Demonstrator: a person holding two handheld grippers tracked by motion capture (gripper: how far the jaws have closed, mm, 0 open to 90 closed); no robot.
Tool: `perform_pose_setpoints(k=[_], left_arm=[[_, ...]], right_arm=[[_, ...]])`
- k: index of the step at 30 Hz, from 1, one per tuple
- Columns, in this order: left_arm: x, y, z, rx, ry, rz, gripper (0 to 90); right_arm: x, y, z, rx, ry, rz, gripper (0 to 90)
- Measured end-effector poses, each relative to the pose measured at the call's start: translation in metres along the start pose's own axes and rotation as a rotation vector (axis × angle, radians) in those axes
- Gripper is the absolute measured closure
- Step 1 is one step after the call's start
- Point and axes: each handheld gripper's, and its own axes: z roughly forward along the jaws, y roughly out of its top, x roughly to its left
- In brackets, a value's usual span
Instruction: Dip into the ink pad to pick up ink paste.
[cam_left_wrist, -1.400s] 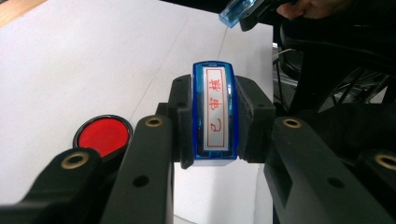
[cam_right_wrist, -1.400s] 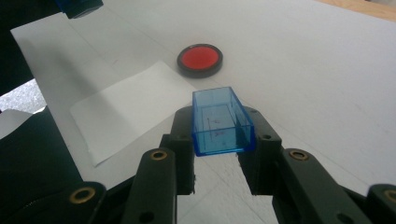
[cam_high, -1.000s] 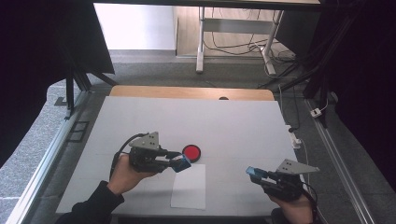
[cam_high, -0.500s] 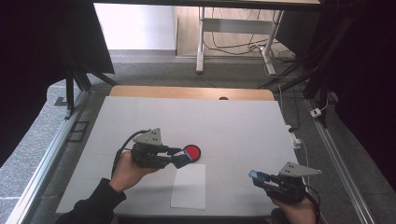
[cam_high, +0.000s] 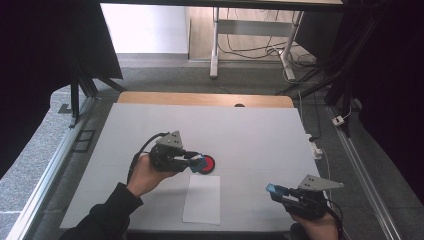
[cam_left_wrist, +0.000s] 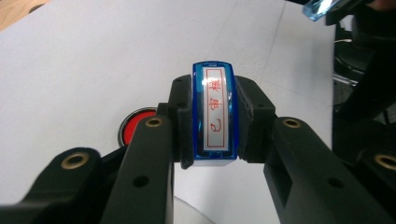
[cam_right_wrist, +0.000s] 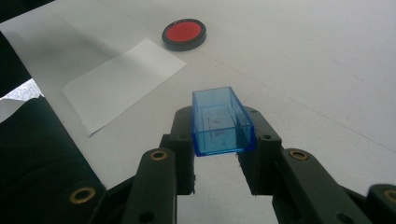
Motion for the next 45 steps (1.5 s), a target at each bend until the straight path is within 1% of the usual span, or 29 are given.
perform_pose_setpoints(k=[3, 7, 13, 18, 27, 29, 35, 36, 38, 45], left_arm=[[0.004, 0.002, 0.007, 0.025, 0.024, 0.006, 70.3], [0.009, 0.006, 0.016, 0.047, 0.029, -0.016, 70.3], [0.018, 0.009, 0.028, 0.074, 0.05, -0.03, 70.3], [0.027, 0.008, 0.04, 0.094, 0.054, -0.059, 70.3], [0.037, 0.005, 0.057, 0.126, 0.057, -0.094, 70.3], [0.039, 0.004, 0.061, 0.135, 0.062, -0.099, 70.4], [0.044, 0.0, 0.068, 0.155, 0.061, -0.124, 70.4], [0.045, -0.001, 0.069, 0.162, 0.069, -0.13, 70.3], [0.046, -0.002, 0.071, 0.162, 0.064, -0.14, 70.4], [0.049, -0.005, 0.075, 0.185, 0.077, -0.15, 70.4]], right_arm=[[0.0, 0.0, 0.0, 0.0, 0.0, 0.001, 68.8], [-0.001, 0.0, 0.0, 0.0, -0.002, 0.006, 68.8], [-0.001, 0.0, 0.0, 0.008, -0.007, 0.002, 68.8], [-0.001, 0.0, 0.0, 0.002, 0.009, 0.011, 68.8], [-0.002, 0.0, 0.0, 0.003, 0.008, 0.011, 68.8], [-0.002, 0.0, 0.0, 0.002, 0.01, 0.01, 68.8], [-0.002, 0.0, 0.0, 0.007, 0.01, 0.008, 68.8], [-0.002, 0.0, 0.0, 0.009, 0.009, 0.007, 68.8], [-0.001, 0.0, 0.0, 0.01, 0.008, 0.006, 68.8], [-0.001, 0.0, 0.0, 0.012, 0.005, 0.004, 68.8]])
